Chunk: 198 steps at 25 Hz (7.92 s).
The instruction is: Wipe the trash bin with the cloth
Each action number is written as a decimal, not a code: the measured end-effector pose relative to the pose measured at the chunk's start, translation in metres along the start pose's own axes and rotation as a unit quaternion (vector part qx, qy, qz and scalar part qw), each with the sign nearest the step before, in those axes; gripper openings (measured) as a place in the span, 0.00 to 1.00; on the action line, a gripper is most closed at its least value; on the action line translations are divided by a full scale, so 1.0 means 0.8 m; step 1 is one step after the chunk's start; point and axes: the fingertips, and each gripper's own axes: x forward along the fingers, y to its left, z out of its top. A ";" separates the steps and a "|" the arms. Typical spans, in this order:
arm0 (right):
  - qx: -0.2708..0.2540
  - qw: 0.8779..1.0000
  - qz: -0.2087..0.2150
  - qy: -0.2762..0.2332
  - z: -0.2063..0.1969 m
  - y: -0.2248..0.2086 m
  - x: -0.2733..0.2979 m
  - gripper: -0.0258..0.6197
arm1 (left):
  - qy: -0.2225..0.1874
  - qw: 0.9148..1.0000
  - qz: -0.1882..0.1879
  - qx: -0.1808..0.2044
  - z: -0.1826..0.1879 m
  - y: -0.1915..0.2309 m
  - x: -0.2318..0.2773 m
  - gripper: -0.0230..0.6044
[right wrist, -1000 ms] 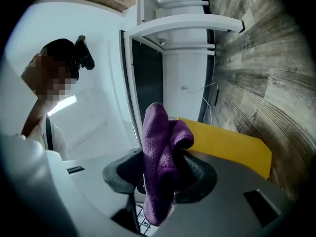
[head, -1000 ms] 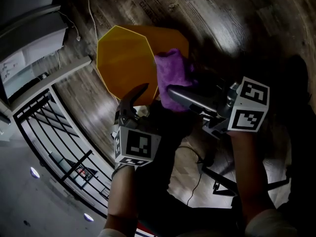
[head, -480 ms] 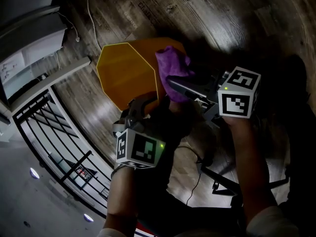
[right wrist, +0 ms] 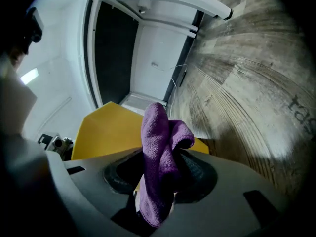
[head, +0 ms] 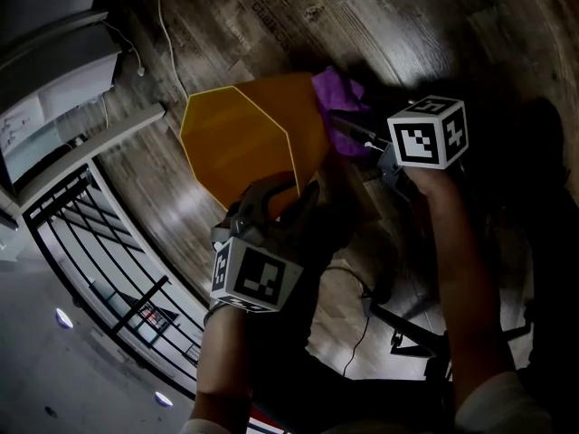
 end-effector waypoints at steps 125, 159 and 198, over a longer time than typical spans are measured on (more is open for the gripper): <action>0.021 0.992 -0.122 0.012 -0.043 -0.073 0.004 0.30 | 0.037 0.997 0.038 -0.054 -0.012 0.017 -0.020 0.06; 0.059 0.962 -0.263 0.035 -0.081 -0.148 0.003 0.30 | 0.090 0.990 0.107 0.034 -0.091 0.040 -0.057 0.48; -0.056 0.982 0.133 -0.120 0.116 0.162 -0.085 0.30 | 0.009 0.995 0.091 -0.050 0.050 0.049 -0.015 0.07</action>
